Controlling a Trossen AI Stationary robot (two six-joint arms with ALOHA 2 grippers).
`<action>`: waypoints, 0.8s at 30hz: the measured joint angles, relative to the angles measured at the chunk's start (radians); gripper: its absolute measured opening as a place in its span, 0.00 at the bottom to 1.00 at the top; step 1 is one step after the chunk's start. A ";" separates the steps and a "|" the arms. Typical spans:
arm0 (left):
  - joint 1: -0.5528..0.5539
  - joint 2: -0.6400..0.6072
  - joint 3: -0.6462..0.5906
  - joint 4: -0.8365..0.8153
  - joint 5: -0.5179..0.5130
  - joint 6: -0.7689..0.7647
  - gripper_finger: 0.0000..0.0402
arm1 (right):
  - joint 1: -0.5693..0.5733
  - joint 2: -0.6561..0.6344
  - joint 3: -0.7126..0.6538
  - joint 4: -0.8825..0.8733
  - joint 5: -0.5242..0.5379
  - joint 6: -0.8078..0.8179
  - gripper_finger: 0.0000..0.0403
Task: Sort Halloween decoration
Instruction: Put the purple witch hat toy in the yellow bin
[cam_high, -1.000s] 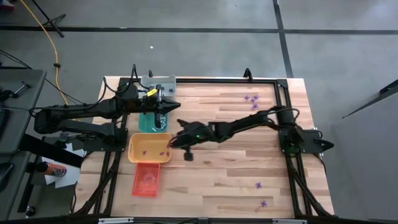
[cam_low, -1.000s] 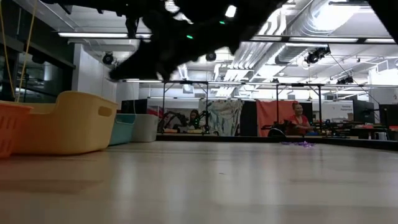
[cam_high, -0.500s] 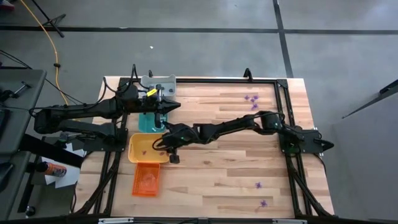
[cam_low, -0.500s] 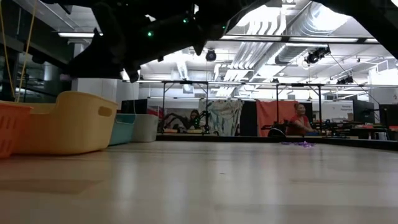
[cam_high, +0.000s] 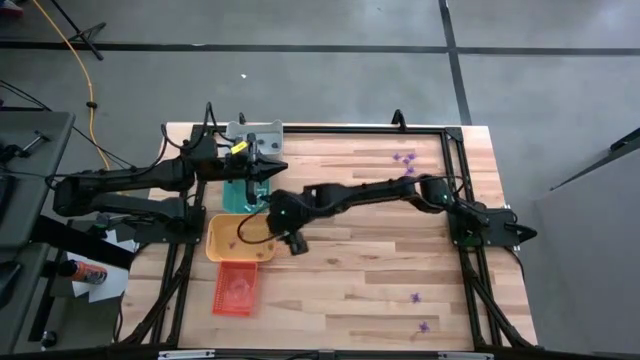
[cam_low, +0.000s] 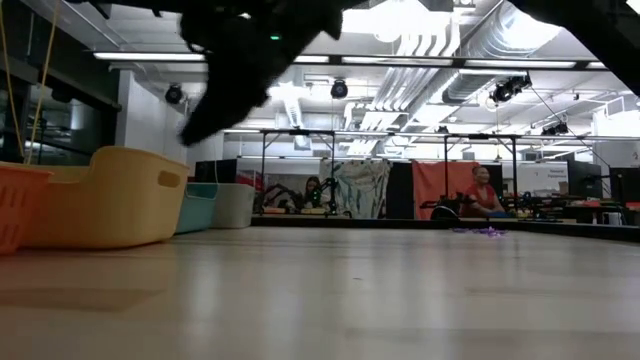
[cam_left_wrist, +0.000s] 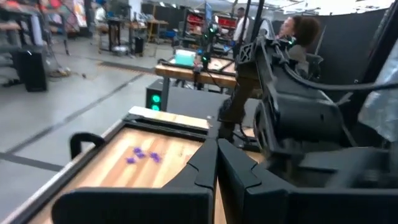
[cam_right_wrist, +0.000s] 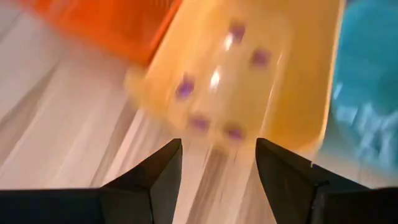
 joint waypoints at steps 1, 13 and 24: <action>0.000 -0.003 0.000 0.002 -0.008 0.009 0.00 | -0.010 -0.010 0.002 -0.058 -0.018 -0.009 0.49; 0.025 -0.009 0.000 0.000 -0.078 0.023 0.00 | -0.101 -0.548 -0.721 -0.038 -0.011 0.132 0.48; 0.057 -0.009 0.000 0.001 -0.077 0.022 0.00 | -0.191 -1.109 -1.419 -0.096 0.269 0.929 0.47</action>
